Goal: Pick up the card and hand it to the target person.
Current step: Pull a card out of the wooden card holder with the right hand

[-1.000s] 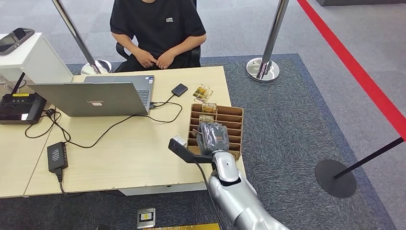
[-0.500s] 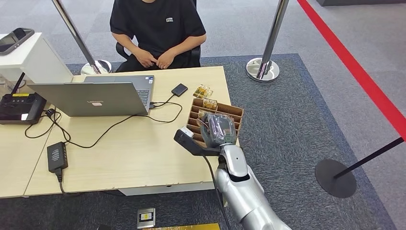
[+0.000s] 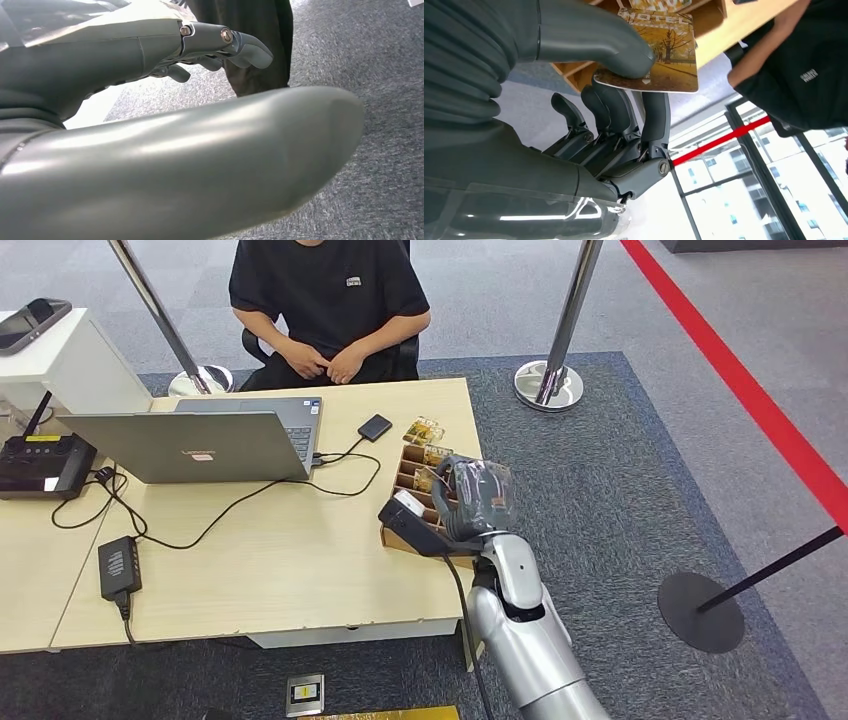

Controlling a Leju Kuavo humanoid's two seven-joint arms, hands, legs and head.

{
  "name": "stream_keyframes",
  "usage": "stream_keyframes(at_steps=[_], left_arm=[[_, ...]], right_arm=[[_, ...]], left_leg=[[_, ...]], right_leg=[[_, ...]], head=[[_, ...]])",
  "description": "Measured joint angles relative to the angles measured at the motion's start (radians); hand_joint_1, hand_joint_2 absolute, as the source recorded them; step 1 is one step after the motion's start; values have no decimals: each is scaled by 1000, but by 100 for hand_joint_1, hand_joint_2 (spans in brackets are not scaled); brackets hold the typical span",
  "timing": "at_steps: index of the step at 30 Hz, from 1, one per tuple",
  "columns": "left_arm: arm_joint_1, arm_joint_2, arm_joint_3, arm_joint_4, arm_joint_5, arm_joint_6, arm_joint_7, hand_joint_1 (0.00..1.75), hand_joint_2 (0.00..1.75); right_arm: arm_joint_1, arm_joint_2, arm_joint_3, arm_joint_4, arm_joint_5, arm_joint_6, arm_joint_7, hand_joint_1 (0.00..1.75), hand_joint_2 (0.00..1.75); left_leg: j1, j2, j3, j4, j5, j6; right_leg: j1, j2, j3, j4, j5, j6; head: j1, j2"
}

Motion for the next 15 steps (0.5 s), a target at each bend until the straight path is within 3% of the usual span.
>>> stream_keyframes(at_steps=[8,15], left_arm=[[-4,0,-1,0,-14,-1,2,0,0],[-13,0,-4,0,-18,-3,13,0,0]], right_arm=[[-28,-5,15,-35,126,-38,50,151,175],[-129,6,36,68,168,-93,84,154,175]], left_leg=[[0,0,0,0,0,0],[0,0,0,0,0,0]], right_leg=[[0,0,0,0,0,0],[0,0,0,0,0,0]], head=[[0,0],[0,0]])
